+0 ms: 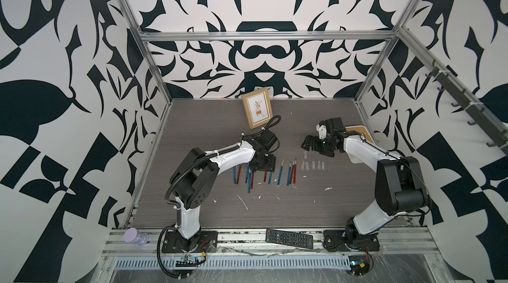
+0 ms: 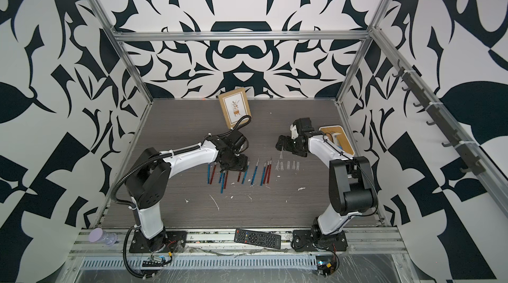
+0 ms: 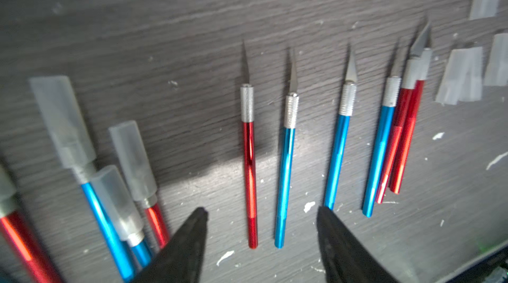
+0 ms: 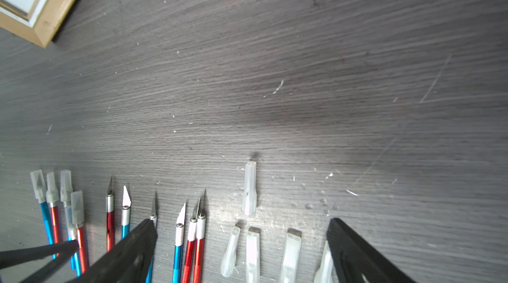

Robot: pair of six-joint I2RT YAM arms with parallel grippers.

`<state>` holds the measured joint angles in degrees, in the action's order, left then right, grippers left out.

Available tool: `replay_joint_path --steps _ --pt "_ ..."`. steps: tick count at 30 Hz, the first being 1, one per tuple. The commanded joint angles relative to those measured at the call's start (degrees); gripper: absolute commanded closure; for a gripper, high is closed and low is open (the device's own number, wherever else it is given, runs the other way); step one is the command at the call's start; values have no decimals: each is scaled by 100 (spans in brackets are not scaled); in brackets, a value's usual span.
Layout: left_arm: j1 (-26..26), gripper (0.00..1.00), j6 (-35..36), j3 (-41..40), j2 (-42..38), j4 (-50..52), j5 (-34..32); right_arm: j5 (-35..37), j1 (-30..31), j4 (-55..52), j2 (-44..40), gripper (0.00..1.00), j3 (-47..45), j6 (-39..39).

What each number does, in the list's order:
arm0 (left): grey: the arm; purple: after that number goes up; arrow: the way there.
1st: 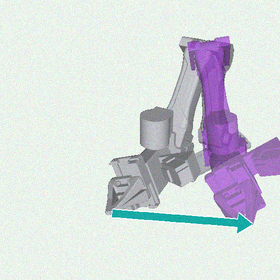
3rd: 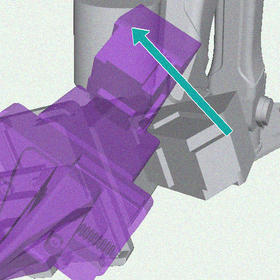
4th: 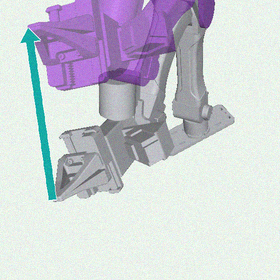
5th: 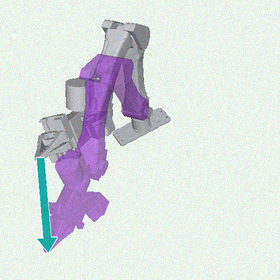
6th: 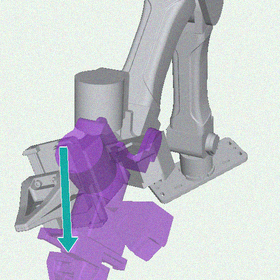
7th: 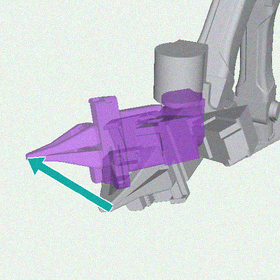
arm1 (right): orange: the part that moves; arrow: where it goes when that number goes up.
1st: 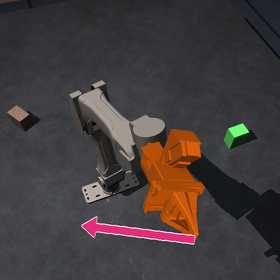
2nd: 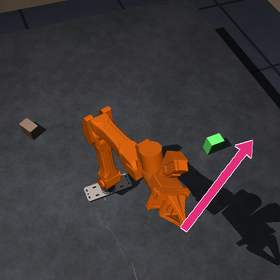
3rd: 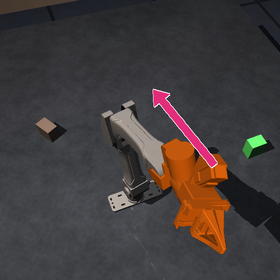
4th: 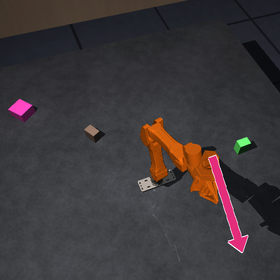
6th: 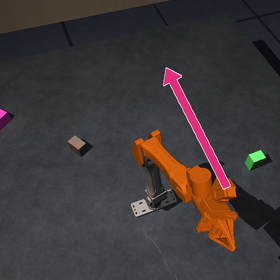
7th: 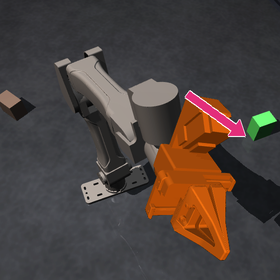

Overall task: Remove protective caps from carving knives
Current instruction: Place the carving knife at the center of the board.

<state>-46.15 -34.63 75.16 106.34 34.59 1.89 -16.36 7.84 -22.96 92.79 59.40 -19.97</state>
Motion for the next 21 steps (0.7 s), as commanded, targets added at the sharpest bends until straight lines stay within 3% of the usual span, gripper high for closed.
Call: replay_joint_path --steps 1,3,8,11,15,21 --pt "-8 7 87 140 -294 381 -263 -25 -22 -53 -224 0 46 -51" --pt "1 0 137 140 -395 498 -485 -9 -24 -68 -235 0 53 -59" --pt "162 0 167 -62 -663 645 -714 299 -28 -266 -285 0 107 -365" --pt "197 1 163 -265 -807 692 -828 81 -15 -126 -315 0 90 -385" --pt "194 12 142 -322 -752 912 -1009 -66 13 -61 -223 0 107 -392" --pt "194 41 88 -413 -596 857 -921 -192 11 78 -126 1 55 -427"
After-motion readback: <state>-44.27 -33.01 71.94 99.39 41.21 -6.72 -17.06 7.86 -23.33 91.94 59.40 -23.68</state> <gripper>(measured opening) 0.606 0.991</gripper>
